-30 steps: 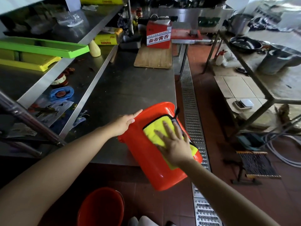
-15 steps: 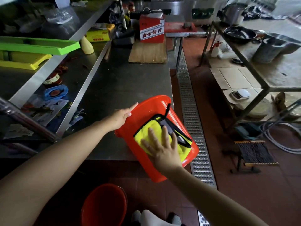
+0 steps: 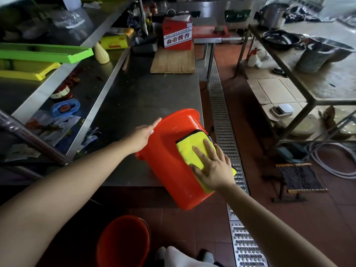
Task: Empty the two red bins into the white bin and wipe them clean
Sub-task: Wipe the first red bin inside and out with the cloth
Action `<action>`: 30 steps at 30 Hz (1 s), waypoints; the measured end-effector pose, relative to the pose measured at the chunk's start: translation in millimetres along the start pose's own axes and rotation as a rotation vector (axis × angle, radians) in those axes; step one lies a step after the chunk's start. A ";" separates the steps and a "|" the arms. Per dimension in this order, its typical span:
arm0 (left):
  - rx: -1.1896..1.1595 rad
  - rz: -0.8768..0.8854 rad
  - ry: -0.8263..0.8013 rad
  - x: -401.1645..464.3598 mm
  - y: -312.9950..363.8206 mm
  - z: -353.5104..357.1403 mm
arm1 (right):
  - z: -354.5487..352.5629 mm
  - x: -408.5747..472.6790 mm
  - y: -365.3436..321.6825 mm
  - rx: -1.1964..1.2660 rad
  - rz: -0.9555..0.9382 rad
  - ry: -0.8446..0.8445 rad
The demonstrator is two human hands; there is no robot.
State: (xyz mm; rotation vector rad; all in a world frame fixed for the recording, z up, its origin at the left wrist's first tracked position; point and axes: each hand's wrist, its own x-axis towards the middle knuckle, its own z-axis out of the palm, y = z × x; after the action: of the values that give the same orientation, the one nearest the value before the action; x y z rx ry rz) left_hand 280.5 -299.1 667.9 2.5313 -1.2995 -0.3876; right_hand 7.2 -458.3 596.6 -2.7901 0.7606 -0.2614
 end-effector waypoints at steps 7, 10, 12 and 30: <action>0.719 0.460 -0.191 23.9 -2.1 -39.2 | -0.6 -1.9 3.4 0.002 -0.028 -0.005; 0.861 0.452 -0.248 38.7 3.2 -52.5 | -1.1 -2.0 3.2 0.003 -0.030 -0.004; 0.896 0.430 -0.269 44.5 11.0 -51.3 | -1.1 -2.1 3.4 -0.002 -0.035 -0.007; 1.130 0.696 -0.327 82.1 26.3 -67.6 | 0.1 -14.0 -24.3 -0.143 -0.232 -0.024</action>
State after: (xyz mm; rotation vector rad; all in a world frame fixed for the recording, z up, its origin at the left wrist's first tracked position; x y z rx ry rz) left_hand 331.0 -373.3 730.7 2.4630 -3.0358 0.1766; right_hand 7.0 -430.7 601.6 -3.0133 0.4658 -0.2216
